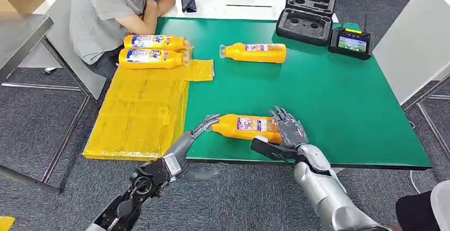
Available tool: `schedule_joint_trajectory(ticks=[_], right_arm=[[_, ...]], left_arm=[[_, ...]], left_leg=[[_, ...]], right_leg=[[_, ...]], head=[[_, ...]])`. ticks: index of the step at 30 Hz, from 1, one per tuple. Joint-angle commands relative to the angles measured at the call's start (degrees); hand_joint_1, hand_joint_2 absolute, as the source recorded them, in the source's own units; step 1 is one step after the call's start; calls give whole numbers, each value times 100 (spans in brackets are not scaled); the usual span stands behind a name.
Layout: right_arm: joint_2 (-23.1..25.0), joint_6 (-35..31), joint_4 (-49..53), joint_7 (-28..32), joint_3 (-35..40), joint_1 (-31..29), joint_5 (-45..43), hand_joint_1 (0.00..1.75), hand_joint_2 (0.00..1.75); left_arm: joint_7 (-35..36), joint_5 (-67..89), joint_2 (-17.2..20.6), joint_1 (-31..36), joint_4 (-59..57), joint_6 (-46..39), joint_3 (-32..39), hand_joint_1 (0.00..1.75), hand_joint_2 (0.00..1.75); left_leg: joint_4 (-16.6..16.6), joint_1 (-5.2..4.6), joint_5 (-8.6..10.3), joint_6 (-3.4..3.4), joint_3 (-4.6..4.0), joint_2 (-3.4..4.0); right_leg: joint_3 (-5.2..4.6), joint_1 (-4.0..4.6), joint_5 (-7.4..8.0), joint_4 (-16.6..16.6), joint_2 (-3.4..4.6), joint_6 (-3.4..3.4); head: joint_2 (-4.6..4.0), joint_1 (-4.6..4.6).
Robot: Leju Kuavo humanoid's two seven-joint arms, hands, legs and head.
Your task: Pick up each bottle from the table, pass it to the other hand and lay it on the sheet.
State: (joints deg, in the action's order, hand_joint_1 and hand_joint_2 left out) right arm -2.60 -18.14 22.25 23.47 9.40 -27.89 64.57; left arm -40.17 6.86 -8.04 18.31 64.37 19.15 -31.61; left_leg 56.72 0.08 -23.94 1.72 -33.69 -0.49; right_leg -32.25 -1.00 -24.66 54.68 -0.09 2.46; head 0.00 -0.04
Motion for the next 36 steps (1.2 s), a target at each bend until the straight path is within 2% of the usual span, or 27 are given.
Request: schedule_joint_trajectory(ticks=[1,17,20,23,24,26,27,30,32,34,36], right_arm=[[7,183,-316,319,-361,-97,-257,175,175],[16,407,-394,429,-562,-84,-490,175,175],[66,323,-330,682,-758,-62,-724,175,175],[224,156,-156,1431,-1267,-7,-1390,175,175],[318,258,74,1653,-1419,63,-1866,175,175],[326,367,660,1653,-1189,292,-2768,175,175],[246,325,979,1653,-841,433,-3465,175,175],[128,404,1616,1653,-432,683,-4391,175,175],[128,404,1616,1653,-432,683,-4391,175,175],[34,477,2243,1653,-145,959,-4995,175,175],[12,442,2342,1653,-40,1017,-5212,175,175]], left_arm=[[17,-23,60,262,-339,18,-158,0,175],[17,-67,107,225,-294,0,-190,0,175],[17,-75,115,228,-280,-4,-207,0,175],[17,-77,102,216,-244,-49,-192,0,175],[17,-101,86,170,-123,-182,-137,0,175],[17,-191,37,92,99,-367,5,0,175],[17,-325,-21,9,281,-402,178,0,175],[17,-592,-173,-81,407,-262,558,0,175],[17,-592,-173,-81,407,-262,558,0,175],[17,-850,-362,-132,398,-217,945,0,175],[17,-851,-477,-149,372,-378,1142,0,175]], left_leg=[[0,3,-3,-7,8,-1],[2,4,-7,-8,15,0],[1,3,-5,-8,13,0],[5,5,-9,-10,15,1],[7,6,-13,-12,21,5],[7,5,-13,-12,17,8],[5,3,-10,-10,6,8],[17,6,-22,-13,9,17],[4,2,-7,-7,-2,5],[4,1,-7,-6,-1,5],[16,5,-18,-10,8,14]], right_leg=[[9,4,-4,0,-3,-8],[16,5,-7,1,-3,-11],[14,4,-5,0,-2,-10],[17,6,-8,3,-2,-13],[21,7,-11,6,1,-16],[16,6,-11,8,5,-15],[6,4,-8,7,7,-12],[9,7,-16,17,14,-16],[1,3,-5,5,5,-8],[2,2,-5,5,4,-8],[10,7,-13,14,11,-13]], head=[[0,0],[0,0],[0,0],[0,0],[0,0],[0,0],[-2,0],[0,0],[0,0],[0,0],[0,-2]])
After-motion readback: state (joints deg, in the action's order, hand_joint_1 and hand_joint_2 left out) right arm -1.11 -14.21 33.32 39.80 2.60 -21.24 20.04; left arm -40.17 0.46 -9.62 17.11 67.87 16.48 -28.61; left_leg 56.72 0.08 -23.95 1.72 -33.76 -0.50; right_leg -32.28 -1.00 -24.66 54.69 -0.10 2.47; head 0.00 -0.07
